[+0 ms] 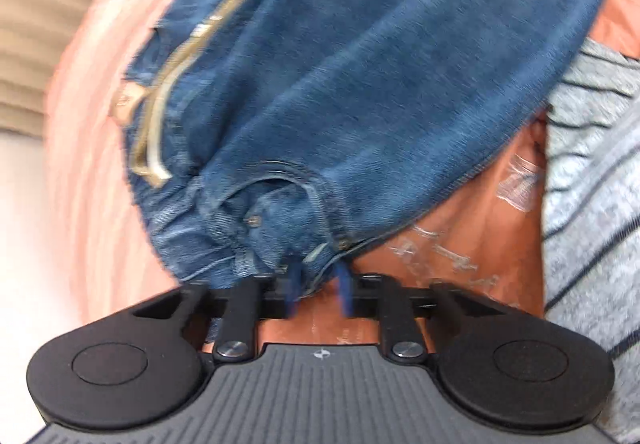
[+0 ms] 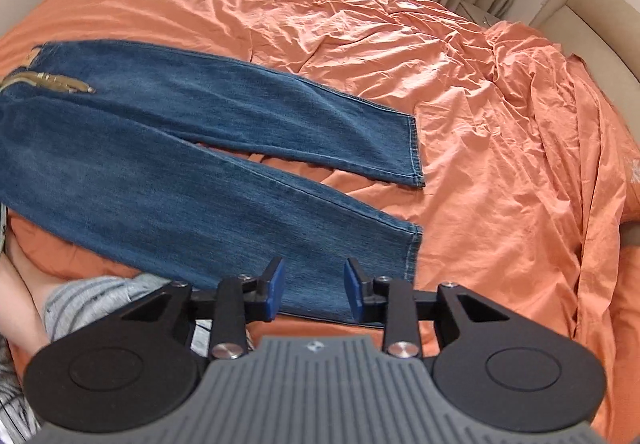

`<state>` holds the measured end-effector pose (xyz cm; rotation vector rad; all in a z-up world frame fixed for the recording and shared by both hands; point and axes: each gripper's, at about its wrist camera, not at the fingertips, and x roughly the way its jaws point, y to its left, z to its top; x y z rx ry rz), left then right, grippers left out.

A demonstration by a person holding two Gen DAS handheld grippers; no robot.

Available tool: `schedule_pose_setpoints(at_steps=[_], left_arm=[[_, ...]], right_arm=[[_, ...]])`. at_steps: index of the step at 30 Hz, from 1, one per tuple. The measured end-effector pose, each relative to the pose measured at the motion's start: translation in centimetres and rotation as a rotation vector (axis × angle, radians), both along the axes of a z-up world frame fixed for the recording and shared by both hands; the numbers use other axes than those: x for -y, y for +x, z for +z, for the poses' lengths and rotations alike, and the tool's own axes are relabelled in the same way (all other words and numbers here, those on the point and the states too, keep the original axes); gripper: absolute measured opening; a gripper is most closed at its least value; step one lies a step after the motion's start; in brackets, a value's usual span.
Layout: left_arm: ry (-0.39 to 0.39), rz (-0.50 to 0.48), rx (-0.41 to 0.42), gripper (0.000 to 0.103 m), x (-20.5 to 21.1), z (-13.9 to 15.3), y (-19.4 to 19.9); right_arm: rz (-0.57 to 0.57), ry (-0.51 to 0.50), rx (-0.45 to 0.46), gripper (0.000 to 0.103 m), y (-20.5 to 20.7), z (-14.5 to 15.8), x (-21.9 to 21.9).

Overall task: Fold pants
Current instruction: 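Reach the left tool to the jeans waistband and close on it, then grasp the jeans leg hem with the right tool while the left tool holds the waistband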

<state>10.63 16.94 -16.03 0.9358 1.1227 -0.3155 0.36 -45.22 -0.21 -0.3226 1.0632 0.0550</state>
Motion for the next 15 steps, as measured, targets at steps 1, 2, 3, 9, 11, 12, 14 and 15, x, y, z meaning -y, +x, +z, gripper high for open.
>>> schedule_pose_setpoints(at_steps=[1,2,3,9,11,12,14,15], left_arm=[[-0.033,0.037,0.018,0.011,-0.3,0.6,0.1],[-0.074,0.084,0.037,0.009,-0.6,1.3,0.2],[-0.108,0.116,0.056,0.008,-0.9,2.1,0.3],[-0.288,0.308,0.224,0.006,-1.5,7.4,0.9],[-0.316,0.356,0.260,0.007,-1.2,8.3,1.1],[-0.323,0.375,0.272,0.007,-1.1,8.6,1.3],[-0.327,0.407,0.296,0.006,-0.9,8.9,2.0],[-0.328,0.420,0.305,0.006,-0.7,9.1,2.0]], right_arm=[[0.040,-0.029,-0.016,0.028,0.0,-0.4,0.4],[0.081,-0.042,-0.033,0.028,-0.1,-1.0,0.8],[0.115,-0.052,-0.049,0.028,-0.1,-1.7,1.0],[0.327,-0.207,-0.142,0.028,-0.5,-10.4,2.2],[0.385,-0.273,-0.155,0.028,-0.6,-13.6,2.4],[0.413,-0.310,-0.170,0.028,-0.7,-15.1,2.5],[0.449,-0.372,-0.202,0.028,-0.8,-17.9,2.7],[0.458,-0.387,-0.208,0.028,-0.9,-18.8,2.9]])
